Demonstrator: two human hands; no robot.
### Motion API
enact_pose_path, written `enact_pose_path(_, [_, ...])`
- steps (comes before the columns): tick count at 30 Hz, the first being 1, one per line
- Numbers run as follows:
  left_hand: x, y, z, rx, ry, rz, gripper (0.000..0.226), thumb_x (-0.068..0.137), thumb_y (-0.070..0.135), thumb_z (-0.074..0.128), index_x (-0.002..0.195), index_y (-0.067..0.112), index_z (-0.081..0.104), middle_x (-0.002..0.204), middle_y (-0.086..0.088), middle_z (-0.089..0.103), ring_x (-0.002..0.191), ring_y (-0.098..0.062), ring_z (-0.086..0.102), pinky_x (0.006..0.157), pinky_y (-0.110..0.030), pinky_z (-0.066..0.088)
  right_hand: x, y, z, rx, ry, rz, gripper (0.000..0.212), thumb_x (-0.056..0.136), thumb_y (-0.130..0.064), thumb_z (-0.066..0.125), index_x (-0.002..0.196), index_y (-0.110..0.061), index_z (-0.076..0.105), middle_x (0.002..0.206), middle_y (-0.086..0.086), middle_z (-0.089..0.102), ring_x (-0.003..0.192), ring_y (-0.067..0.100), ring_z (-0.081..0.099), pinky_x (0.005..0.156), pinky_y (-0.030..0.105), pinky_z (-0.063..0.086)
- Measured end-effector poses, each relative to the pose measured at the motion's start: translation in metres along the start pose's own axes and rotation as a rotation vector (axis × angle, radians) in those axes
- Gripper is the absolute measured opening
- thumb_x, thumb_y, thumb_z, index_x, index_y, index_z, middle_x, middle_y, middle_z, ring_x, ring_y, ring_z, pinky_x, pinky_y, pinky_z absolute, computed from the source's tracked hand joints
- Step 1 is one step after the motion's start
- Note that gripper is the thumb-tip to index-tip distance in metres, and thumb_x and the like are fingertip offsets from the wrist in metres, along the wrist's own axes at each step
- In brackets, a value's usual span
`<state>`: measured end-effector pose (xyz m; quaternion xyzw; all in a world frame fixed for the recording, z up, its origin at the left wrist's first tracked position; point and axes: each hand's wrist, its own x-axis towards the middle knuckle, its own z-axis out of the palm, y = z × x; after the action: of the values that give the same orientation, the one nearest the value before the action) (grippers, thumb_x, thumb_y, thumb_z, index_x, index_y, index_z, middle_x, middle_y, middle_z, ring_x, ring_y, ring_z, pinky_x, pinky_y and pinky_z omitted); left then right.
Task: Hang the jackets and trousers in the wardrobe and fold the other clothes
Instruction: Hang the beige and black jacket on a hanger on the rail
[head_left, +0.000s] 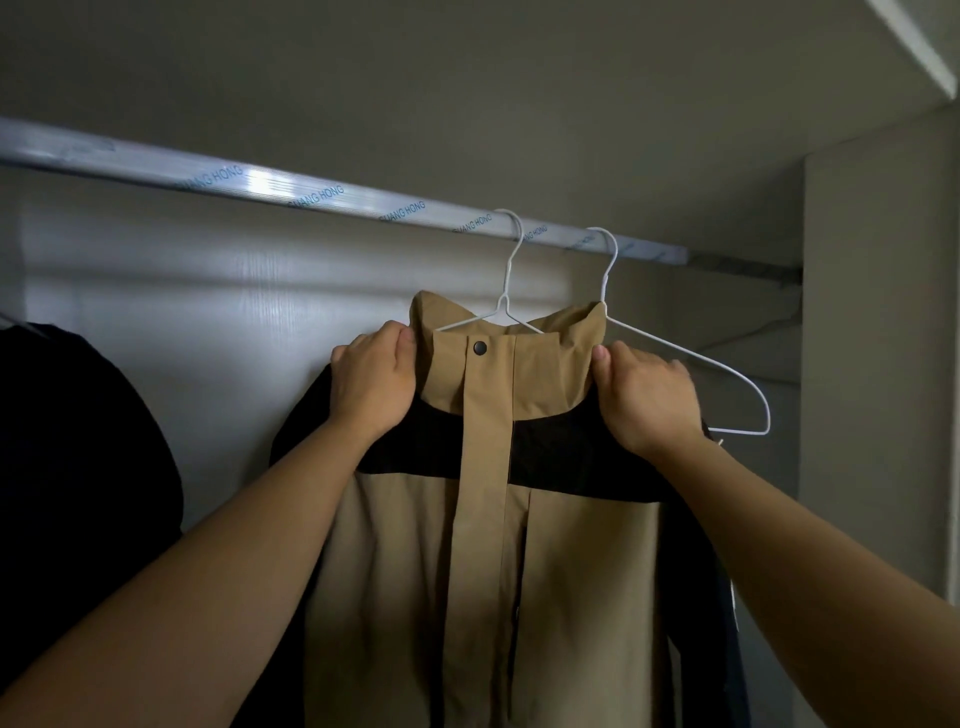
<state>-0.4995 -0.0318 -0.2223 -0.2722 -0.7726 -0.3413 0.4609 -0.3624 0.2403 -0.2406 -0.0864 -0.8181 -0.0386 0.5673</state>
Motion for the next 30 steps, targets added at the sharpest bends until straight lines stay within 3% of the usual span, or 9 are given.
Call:
enact_pose_path(3, [0.003,0.003,0.0,-0.009,-0.032,-0.022,0.031,0.108,0.036,0.029,0.093,0.025,0.053,0.079,0.006,0.061,0.08,-0.021,0.06,0.092,-0.044,0.039,0.006,-0.006,-0.001,0.108,-0.065,0.01,0.038,0.107,-0.05,0.019,0.083,-0.03,0.041,0.085,0.003,0.062,0.083,0.032,0.06,0.072,0.038,0.034])
enact_pose_path(8, [0.014,0.012,-0.007,-0.12,-0.138,-0.108,0.023,0.106,0.034,0.035,0.101,0.023,0.055,0.088,0.005,0.062,0.091,-0.028,0.061,0.092,-0.049,0.049,0.029,-0.013,-0.007,0.451,-0.14,0.317,0.058,0.097,-0.07,0.019,0.09,-0.029,0.059,0.081,-0.011,0.059,0.076,0.013,0.056,0.067,0.035,0.039])
enact_pose_path(11, [0.022,0.018,-0.011,-0.193,-0.192,-0.168,0.027,0.105,0.038,0.035,0.104,0.022,0.056,0.1,0.0,0.065,0.096,-0.029,0.06,0.088,-0.047,0.052,0.046,-0.017,-0.009,0.491,-0.173,0.326,0.049,0.101,-0.059,0.036,0.077,-0.023,0.06,0.076,-0.008,0.061,0.071,0.008,0.056,0.056,0.027,0.037])
enact_pose_path(14, [0.031,0.021,-0.013,-0.27,-0.177,-0.186,0.026,0.105,0.039,0.04,0.097,0.021,0.057,0.094,0.0,0.065,0.09,-0.025,0.062,0.081,-0.043,0.052,0.059,-0.022,-0.009,0.533,-0.16,0.329,0.044,0.104,-0.046,0.044,0.071,-0.019,0.057,0.074,-0.001,0.061,0.071,0.016,0.058,0.056,0.026,0.037])
enact_pose_path(20, [0.03,0.019,-0.009,-0.213,-0.019,-0.198,0.024,0.107,0.041,0.035,0.095,0.027,0.05,0.084,0.008,0.061,0.081,-0.02,0.06,0.061,-0.031,0.042,0.056,-0.029,-0.005,0.731,-0.064,0.376,0.03,0.106,-0.041,0.044,0.09,-0.022,0.058,0.085,-0.001,0.063,0.078,0.012,0.06,0.062,0.028,0.043])
enact_pose_path(27, [0.033,0.021,-0.01,-0.212,-0.047,-0.247,0.029,0.107,0.042,0.033,0.108,0.022,0.053,0.101,0.001,0.064,0.093,-0.025,0.061,0.081,-0.041,0.052,0.056,-0.033,0.007,0.662,-0.02,0.44,0.03,0.106,-0.047,0.038,0.1,-0.023,0.055,0.086,-0.007,0.059,0.087,0.02,0.059,0.078,0.038,0.046])
enact_pose_path(30, [0.031,0.015,-0.011,-0.276,-0.072,-0.235,0.028,0.107,0.041,0.036,0.108,0.02,0.055,0.104,0.001,0.064,0.098,-0.025,0.061,0.086,-0.043,0.052,0.054,-0.029,0.007,0.634,-0.03,0.407,0.032,0.105,-0.048,0.038,0.1,-0.023,0.057,0.085,-0.008,0.06,0.084,0.018,0.06,0.069,0.034,0.044])
